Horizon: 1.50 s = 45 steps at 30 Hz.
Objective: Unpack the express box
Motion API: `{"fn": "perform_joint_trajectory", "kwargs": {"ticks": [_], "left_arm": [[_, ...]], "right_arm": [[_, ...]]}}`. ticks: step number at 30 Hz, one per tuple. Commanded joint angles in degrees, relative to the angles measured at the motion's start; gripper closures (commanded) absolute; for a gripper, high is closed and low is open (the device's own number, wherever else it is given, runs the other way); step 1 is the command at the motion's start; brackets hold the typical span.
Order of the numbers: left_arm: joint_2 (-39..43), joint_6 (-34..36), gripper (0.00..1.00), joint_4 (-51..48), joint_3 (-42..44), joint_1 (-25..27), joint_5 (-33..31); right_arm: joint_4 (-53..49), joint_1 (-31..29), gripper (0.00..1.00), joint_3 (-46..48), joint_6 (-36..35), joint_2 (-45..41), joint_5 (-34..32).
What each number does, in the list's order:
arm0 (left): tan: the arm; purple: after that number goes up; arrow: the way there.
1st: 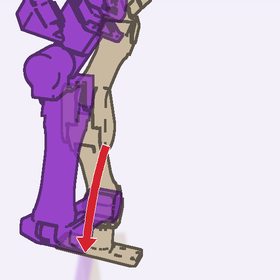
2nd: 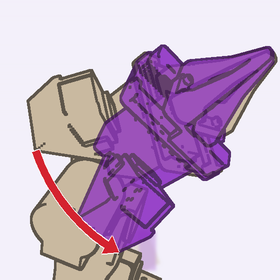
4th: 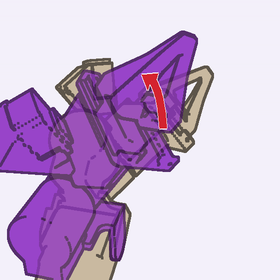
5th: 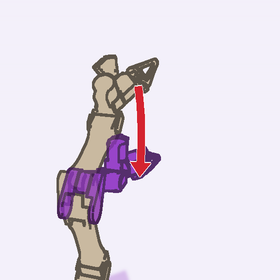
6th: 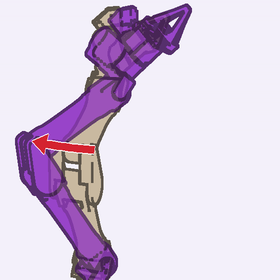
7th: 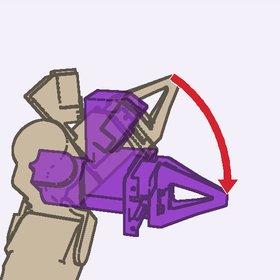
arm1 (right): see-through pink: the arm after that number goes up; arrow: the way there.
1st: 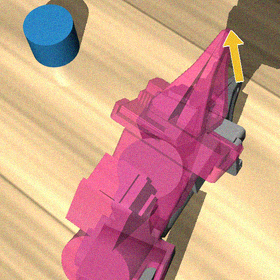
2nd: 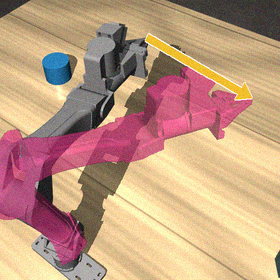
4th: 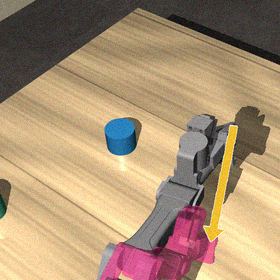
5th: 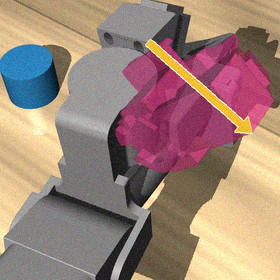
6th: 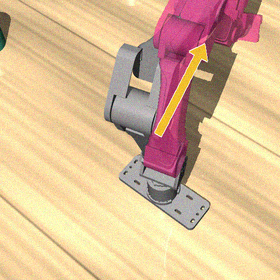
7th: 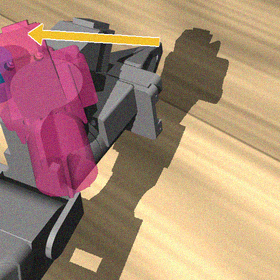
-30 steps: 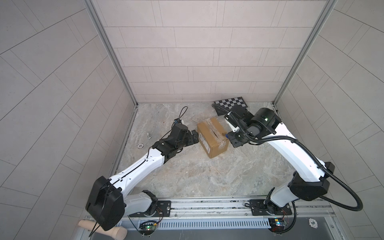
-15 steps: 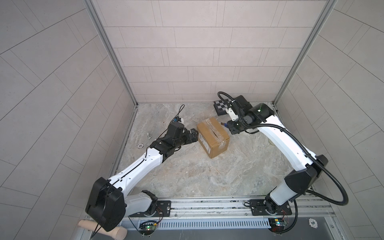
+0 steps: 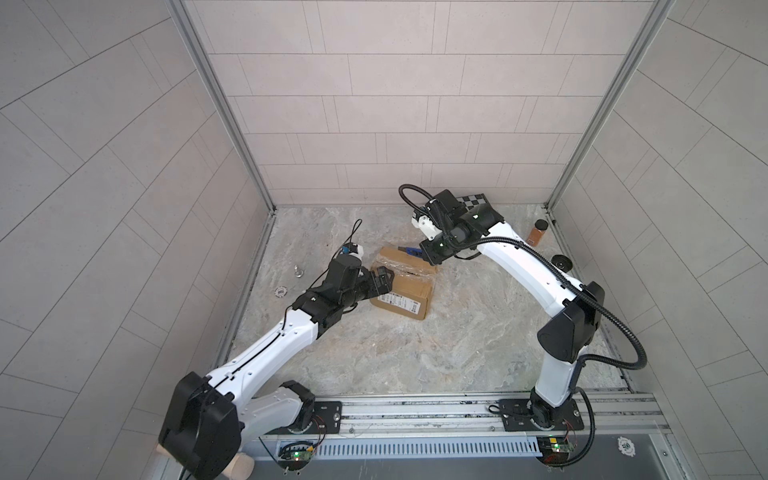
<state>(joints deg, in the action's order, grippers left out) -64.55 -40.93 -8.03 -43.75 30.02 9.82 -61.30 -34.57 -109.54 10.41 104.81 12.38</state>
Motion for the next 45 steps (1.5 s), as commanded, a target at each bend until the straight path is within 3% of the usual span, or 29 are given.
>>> {"fn": "perform_joint_trajectory", "kwargs": {"ticks": [1, 5, 14, 23, 30, 40, 45], "left_arm": [[1.00, -1.60, 0.02, 1.02, 1.24, 0.17, 0.83], [0.88, -1.97, 0.02, 1.77, 2.40, 0.30, 0.55], [0.21, -0.29, 0.01, 0.61, 1.05, 0.30, 0.59], [3.46, -1.42, 0.01, -1.54, 0.72, 0.47, 1.57], [4.87, -4.18, 0.02, -3.30, 1.12, 5.72, -1.04], [4.01, -6.38, 0.02, -2.60, 1.05, 9.08, -3.00], [3.23, -5.61, 0.01, -3.28, 1.03, 9.08, -3.28]], "right_arm": [[-4.03, -2.19, 1.00, 3.35, 4.14, -1.36, 3.39], [-4.16, -2.71, 1.00, 5.70, 7.55, -4.54, -2.16], [-5.63, -0.82, 1.00, 8.74, 6.51, -11.52, -16.07], [-6.94, 0.75, 1.00, 17.24, 4.79, -17.40, -11.16], [-8.26, -2.05, 1.00, 21.06, 6.23, -20.34, -8.70], [-10.77, -1.70, 1.00, 19.77, 6.05, -22.53, -16.80], [-8.22, -1.69, 1.00, 17.12, 3.65, -20.65, -15.94]]}}
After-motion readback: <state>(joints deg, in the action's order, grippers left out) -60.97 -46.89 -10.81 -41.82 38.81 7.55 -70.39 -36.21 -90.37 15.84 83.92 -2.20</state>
